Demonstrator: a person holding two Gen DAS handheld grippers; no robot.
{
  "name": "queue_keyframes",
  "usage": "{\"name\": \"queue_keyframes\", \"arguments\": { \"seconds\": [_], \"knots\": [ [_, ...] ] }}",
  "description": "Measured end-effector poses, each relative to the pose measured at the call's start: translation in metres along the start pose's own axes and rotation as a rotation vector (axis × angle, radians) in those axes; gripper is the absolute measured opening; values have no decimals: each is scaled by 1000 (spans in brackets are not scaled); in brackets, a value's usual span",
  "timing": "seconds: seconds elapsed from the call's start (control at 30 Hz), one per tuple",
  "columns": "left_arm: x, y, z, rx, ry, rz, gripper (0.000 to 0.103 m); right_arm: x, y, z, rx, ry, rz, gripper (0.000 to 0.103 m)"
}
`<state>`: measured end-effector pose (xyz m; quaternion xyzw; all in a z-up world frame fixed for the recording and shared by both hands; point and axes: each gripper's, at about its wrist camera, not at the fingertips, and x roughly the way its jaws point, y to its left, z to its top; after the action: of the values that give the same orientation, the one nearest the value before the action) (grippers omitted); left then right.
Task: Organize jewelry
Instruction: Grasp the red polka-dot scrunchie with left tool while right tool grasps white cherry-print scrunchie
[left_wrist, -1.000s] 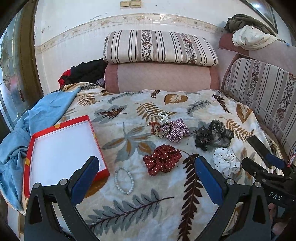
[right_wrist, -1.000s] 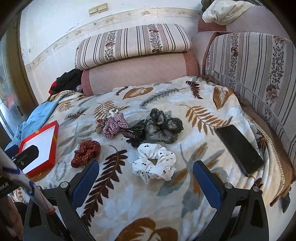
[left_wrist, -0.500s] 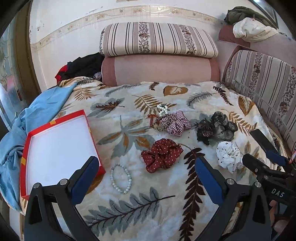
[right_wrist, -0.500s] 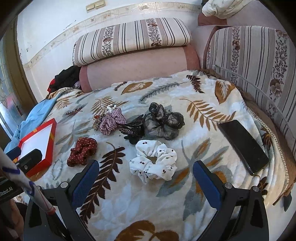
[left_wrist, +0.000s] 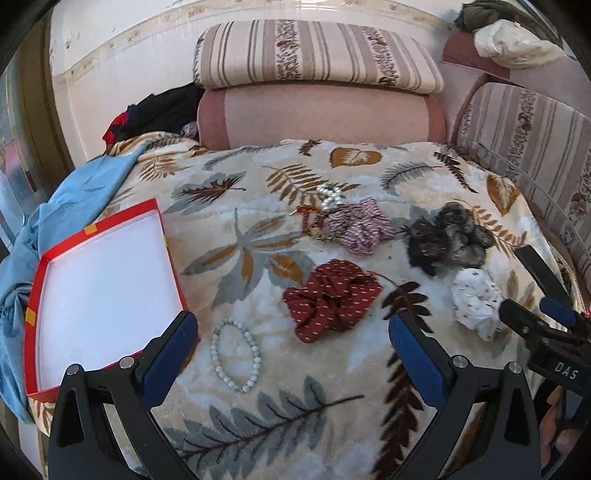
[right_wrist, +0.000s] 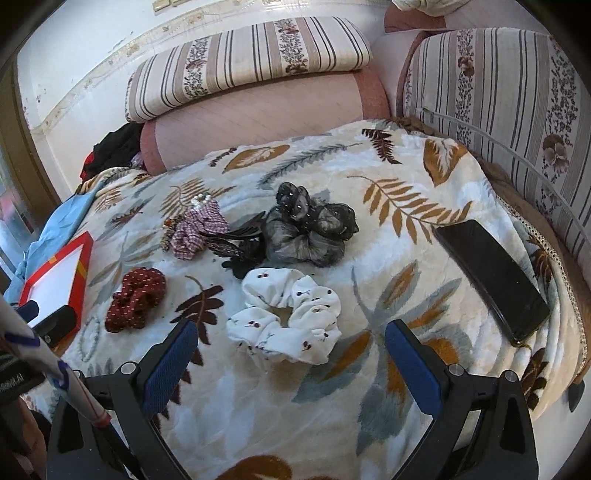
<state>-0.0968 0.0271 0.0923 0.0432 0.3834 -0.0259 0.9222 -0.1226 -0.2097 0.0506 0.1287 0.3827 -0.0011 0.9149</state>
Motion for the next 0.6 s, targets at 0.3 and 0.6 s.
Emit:
{"name": "queue_keyframes", "arguments": {
  "seconds": [0.3,0.6],
  "knots": [
    [43,14,6,-19,38,-110,103,22,-8,-4,8,15,-13,102],
    [104,-22,8,84,117,-147,103,32,-14,0,19,12,-3,102]
  ]
}}
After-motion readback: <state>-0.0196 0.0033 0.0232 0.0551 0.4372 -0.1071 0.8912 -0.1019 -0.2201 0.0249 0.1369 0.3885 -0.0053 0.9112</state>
